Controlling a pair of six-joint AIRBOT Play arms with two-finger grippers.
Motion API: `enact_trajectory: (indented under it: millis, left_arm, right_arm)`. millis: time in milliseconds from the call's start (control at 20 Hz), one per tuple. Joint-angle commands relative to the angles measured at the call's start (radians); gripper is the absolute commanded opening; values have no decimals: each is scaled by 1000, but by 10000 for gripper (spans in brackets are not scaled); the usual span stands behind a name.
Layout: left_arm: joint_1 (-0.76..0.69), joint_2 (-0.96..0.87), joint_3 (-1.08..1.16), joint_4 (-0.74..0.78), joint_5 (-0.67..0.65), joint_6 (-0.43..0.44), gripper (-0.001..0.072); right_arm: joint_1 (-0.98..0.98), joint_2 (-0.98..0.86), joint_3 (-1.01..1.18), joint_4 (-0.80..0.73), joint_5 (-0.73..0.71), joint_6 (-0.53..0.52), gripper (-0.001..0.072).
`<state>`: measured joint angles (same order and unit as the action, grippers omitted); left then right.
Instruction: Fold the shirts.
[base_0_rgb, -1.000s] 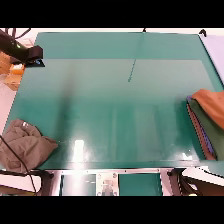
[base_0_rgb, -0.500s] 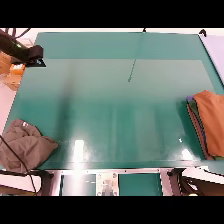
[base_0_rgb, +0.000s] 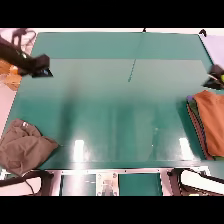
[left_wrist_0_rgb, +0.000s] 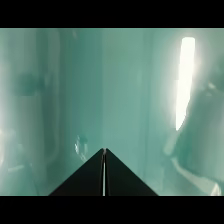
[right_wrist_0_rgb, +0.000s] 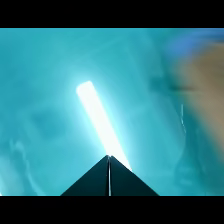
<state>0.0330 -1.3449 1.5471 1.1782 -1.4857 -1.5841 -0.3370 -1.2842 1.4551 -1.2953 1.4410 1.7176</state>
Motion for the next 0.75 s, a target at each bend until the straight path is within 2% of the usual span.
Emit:
enact_trajectory:
  millis: [0,200,400,700]
  left_arm:
    - [-69,210,-355,-4,120,6,28]
    - [-86,327,-558,9,155,14,29]
    - [-86,328,-561,17,164,14,29]
    - [-86,328,-561,17,195,14,30]
  right_arm:
    - [285,107,-208,28,-151,-51,15]
    - [483,186,-437,29,-288,-51,17]
    - [569,183,-462,39,-263,-44,17]
    - [587,183,-461,39,-263,-44,16]
